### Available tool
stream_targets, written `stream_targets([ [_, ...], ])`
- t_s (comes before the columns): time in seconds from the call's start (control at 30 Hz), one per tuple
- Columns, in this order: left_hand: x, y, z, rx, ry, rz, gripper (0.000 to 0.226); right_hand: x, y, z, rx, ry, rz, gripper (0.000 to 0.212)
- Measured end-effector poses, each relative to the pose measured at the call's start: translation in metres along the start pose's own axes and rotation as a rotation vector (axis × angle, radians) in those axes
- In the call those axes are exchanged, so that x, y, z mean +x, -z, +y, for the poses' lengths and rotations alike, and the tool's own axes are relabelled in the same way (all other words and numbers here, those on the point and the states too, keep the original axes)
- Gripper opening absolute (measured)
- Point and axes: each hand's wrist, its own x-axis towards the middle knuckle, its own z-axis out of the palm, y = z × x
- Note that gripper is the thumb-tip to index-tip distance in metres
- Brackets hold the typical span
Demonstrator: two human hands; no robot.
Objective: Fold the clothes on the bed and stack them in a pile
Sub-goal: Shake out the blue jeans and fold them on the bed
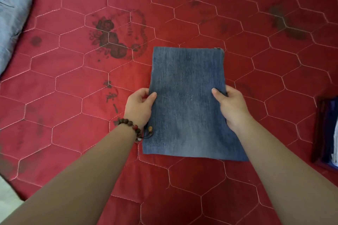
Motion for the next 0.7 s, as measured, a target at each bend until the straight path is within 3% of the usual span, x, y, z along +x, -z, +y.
stream_targets([
  [0.1,0.006,0.002,0.003,0.01,0.057,-0.037,0.017,0.002,-0.004,-0.003,-0.045,-0.015,0.016,0.013],
  [0.2,0.006,0.01,0.01,-0.202,0.287,-0.152,0.022,0.0,0.001,-0.009,-0.033,-0.069,-0.028,0.005],
  [0.27,0.0,0.022,0.012,-0.331,0.476,-0.257,0.029,-0.01,0.013,-0.012,-0.059,-0.127,-0.071,0.018],
  [0.37,-0.022,0.04,-0.004,-0.305,0.654,-0.351,0.043,-0.037,0.046,0.0,-0.192,-0.23,-0.164,0.041],
  [0.43,-0.041,0.049,-0.018,-0.295,0.656,-0.383,0.041,-0.056,0.069,0.012,-0.202,-0.29,-0.261,0.038],
  [0.53,-0.059,0.054,-0.03,-0.255,0.47,-0.49,0.023,-0.07,0.087,0.023,-0.204,-0.314,-0.334,0.022],
  [0.6,-0.063,0.051,-0.03,-0.112,0.362,-0.463,0.009,-0.071,0.084,0.029,-0.301,-0.259,-0.274,0.011],
  [0.7,-0.066,0.038,-0.03,0.024,0.368,-0.303,0.018,-0.071,0.068,0.042,-0.434,-0.197,-0.067,0.003],
])
